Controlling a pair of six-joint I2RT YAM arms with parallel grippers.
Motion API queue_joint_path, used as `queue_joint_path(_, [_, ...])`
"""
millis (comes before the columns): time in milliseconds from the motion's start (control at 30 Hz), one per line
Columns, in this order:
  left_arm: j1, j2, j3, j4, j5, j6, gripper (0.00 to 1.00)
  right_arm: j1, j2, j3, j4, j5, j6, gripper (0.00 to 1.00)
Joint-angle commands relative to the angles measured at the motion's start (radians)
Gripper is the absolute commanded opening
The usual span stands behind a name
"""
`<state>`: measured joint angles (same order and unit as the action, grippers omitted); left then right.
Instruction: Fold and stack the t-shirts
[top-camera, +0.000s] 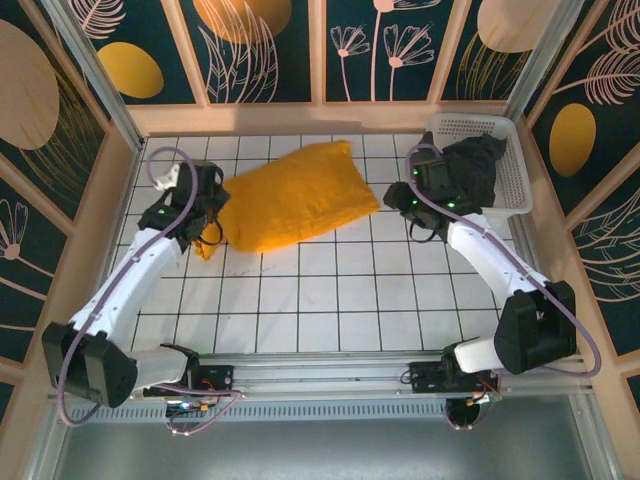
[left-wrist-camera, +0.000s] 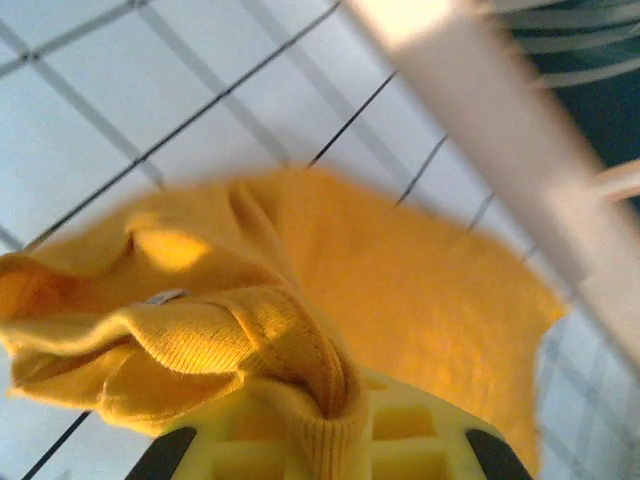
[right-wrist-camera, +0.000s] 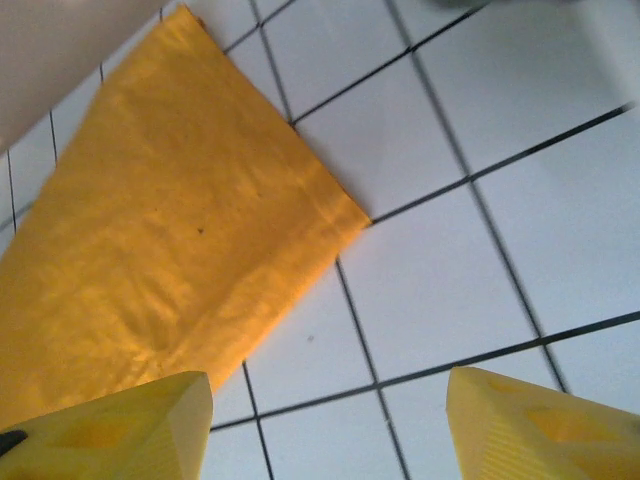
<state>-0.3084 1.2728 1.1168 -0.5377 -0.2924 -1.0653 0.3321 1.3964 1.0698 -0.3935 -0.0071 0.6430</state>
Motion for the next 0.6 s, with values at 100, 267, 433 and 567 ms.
queue_joint_path(100, [-0.001, -0.027, -0.036, -0.026, 0.019, -0.008, 0.0, 0.092, 0.115, -0.03, 0.08, 0.019, 0.013, 0.64])
queue_joint_path(267, [-0.001, -0.03, -0.026, -0.057, 0.001, 0.01, 0.0, 0.096, 0.28, 0.054, 0.153, 0.028, -0.078, 0.63])
queue_joint_path(433, [-0.001, -0.044, -0.046, -0.068, -0.002, 0.01, 0.0, 0.097, 0.479, 0.209, 0.166, 0.059, -0.158, 0.63])
queue_joint_path(567, [0.0, -0.065, -0.069, -0.08, 0.002, 0.006, 0.0, 0.098, 0.606, 0.322, 0.134, 0.091, -0.177, 0.62])
